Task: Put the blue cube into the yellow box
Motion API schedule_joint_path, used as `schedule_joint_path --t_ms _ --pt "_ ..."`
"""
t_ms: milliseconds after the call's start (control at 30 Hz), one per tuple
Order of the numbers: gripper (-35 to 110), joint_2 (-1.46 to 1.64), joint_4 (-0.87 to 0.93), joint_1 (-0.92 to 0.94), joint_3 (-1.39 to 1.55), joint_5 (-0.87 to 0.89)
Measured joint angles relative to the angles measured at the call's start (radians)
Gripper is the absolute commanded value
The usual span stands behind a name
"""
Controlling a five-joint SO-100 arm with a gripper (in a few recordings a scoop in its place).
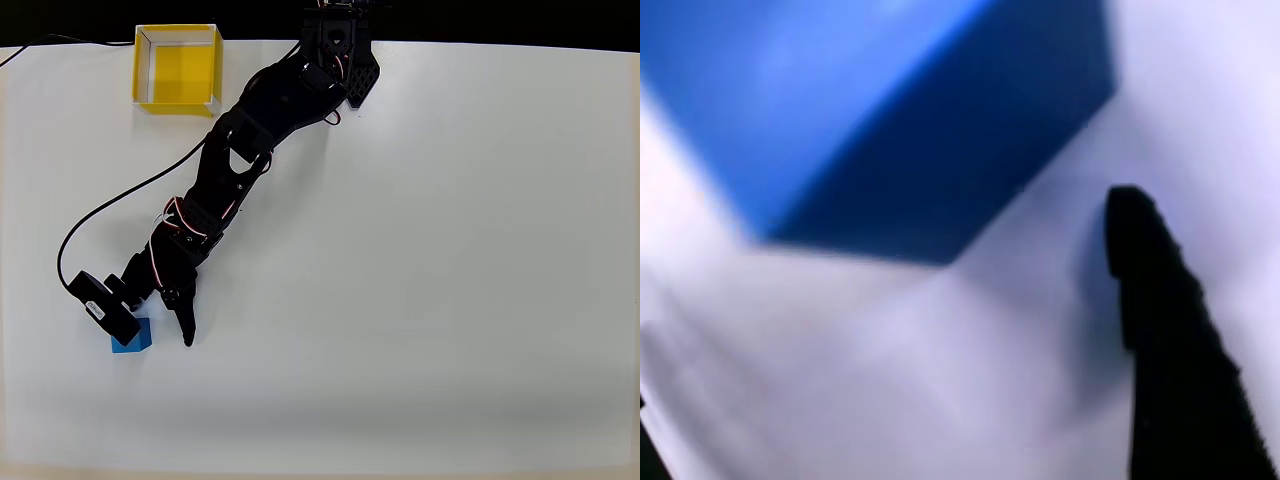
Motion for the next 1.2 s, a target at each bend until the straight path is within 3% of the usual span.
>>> schedule_joint_path --t_ms 1200 --pt "43 -0.181 0.023 0.048 -0.394 -0.023"
